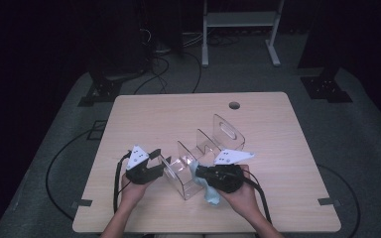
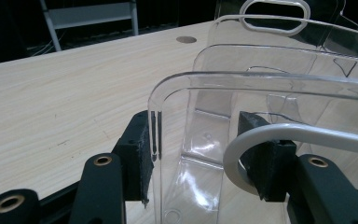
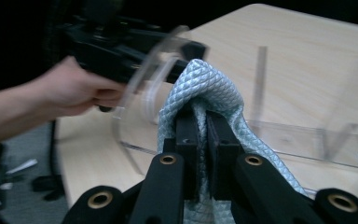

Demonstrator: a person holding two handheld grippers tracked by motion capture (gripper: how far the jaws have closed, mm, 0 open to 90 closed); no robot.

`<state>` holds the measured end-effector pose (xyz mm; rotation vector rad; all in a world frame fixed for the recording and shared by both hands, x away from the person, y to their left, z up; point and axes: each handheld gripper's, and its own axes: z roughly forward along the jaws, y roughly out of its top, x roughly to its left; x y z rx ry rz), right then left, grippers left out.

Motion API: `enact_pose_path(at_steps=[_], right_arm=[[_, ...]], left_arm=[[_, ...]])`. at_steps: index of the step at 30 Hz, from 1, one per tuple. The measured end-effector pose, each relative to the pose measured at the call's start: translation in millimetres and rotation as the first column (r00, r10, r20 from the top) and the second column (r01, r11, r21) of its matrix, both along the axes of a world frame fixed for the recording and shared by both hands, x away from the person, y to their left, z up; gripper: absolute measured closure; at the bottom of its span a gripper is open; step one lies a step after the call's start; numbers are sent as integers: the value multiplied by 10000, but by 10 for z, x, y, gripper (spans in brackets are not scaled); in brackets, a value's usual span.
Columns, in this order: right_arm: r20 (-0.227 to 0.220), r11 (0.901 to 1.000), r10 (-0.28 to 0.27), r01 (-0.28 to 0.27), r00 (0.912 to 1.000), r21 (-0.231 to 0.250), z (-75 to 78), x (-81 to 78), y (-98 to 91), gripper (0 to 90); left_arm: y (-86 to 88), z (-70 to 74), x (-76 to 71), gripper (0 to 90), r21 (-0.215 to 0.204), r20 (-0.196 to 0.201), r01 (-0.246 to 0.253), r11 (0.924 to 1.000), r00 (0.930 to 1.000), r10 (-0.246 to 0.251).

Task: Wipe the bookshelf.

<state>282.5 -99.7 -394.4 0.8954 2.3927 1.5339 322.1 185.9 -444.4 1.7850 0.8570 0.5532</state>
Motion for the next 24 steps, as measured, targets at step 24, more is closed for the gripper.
enact_pose_path(at_steps=[24], right_arm=[[294,9692,-2429,2439,9696,-348,-154,136,-804,844]], left_arm=[[35,-2,23,472,-41,3,45,10000,10000,-45]])
